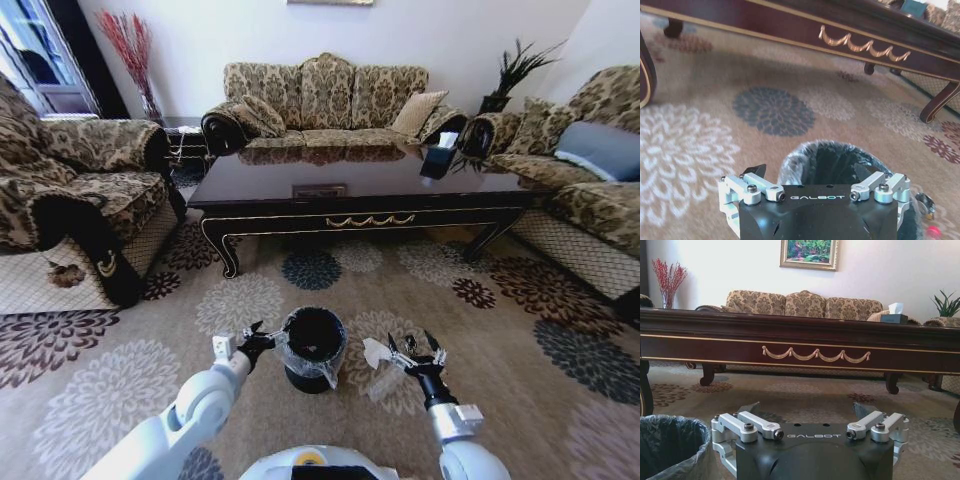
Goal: Move to the front of the table and pick up the trash from the floor, then place it into the trash bin.
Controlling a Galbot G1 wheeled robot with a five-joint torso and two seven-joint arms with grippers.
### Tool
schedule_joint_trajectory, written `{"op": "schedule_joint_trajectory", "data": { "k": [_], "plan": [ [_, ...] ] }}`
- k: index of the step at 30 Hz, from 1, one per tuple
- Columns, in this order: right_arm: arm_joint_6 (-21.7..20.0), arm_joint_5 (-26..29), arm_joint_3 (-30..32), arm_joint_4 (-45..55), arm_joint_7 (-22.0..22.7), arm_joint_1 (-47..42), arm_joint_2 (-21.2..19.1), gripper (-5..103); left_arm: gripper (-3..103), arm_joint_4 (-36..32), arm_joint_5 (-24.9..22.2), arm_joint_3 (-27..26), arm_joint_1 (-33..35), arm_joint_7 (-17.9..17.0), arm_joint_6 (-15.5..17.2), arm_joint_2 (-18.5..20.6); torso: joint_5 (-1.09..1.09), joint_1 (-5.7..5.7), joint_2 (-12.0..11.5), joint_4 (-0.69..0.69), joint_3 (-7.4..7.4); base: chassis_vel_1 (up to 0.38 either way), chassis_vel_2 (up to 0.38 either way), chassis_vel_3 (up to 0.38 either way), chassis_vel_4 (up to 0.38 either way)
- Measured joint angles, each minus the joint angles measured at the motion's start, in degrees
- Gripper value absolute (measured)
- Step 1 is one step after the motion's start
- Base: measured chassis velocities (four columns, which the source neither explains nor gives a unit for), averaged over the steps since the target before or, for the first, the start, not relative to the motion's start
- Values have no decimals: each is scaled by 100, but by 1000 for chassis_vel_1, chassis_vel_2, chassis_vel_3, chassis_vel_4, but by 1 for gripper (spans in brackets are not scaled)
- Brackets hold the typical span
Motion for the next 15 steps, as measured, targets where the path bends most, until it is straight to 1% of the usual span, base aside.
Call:
{"op": "schedule_joint_trajectory", "data": {
  "k": [1,2,3,4,6,8,11,13,15],
  "plan": [
    [0,-7,6,0,2,0,1,100,100,30,-89,46,-63,-93,56,-46,1,0,0,0,0,0,0,0,0],
    [0,-7,6,0,2,0,1,100,100,30,-89,46,-63,-93,56,-46,1,0,0,0,0,0,0,0,0],
    [0,-32,11,-9,17,4,4,100,100,67,-172,105,-119,-241,106,-102,1,0,0,0,0,0,0,0,0],
    [0,-108,24,-38,43,16,9,100,99,108,-318,169,-152,-514,204,-166,0,0,0,0,0,0,0,0,0],
    [3,-167,33,-72,58,20,12,100,99,150,-439,194,-144,-713,292,-216,1,0,0,2,0,0,0,0,0],
    [5,-172,33,-83,62,19,11,100,99,179,-466,205,-138,-762,315,-244,1,0,0,2,0,0,0,0,0],
    [4,-176,16,-109,67,24,4,100,99,349,-576,264,-181,-877,357,-403,1,0,0,1,0,0,0,0,0],
    [4,-176,15,-109,68,24,4,100,99,357,-582,269,-187,-880,358,-413,0,0,0,2,0,0,0,0,0],
    [-4,-191,-6,-109,71,17,12,100,99,461,-597,346,-272,-905,363,-529,1,0,0,1,0,0,0,0,0]
  ]
}}
